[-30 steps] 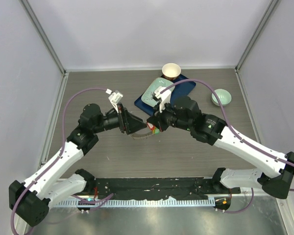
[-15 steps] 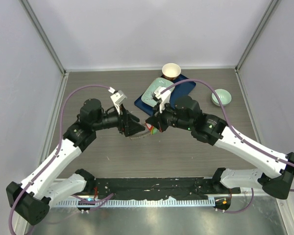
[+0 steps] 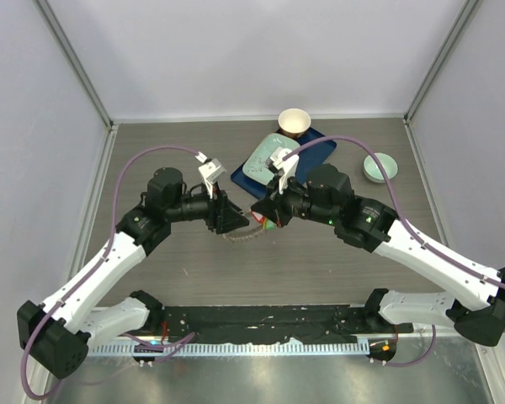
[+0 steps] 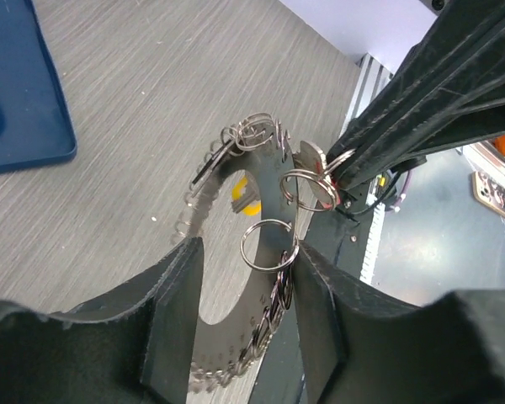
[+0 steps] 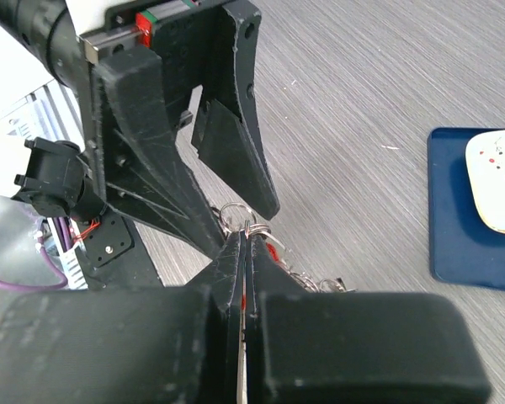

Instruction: Remove the keys from the keyring

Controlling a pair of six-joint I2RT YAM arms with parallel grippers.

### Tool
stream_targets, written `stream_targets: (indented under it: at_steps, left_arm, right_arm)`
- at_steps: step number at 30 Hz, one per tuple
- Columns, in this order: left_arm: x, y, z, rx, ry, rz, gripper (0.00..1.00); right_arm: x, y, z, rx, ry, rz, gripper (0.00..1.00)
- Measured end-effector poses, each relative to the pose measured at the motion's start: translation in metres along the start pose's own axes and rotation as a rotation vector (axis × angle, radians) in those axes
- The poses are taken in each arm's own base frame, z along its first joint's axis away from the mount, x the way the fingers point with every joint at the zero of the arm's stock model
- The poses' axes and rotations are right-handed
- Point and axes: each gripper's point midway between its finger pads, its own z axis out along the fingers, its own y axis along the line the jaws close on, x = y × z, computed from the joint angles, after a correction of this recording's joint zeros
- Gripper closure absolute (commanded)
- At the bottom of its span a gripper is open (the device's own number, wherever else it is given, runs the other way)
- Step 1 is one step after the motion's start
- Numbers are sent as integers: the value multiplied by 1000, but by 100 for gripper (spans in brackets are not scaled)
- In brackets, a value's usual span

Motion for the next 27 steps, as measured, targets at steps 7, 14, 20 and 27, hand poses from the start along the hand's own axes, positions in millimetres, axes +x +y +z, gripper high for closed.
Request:
stream_targets:
  at_steps: [7, 14, 20, 27]
  left_arm:
    - [2, -5, 6, 58, 13, 16, 100]
    - [-4, -11, 3, 76, -45, 91, 100]
    - [-6, -14, -6, 62, -88, 185, 100]
    - [-11, -18, -12, 60, -115, 301, 100]
  right_arm:
    - [0, 0, 0, 2, 1, 8, 99]
    - [-5, 3, -4, -16, -19, 17, 99]
    - [-7, 9, -7, -42, -22, 20, 99]
    - [-7, 15, -11, -76, -5, 17, 99]
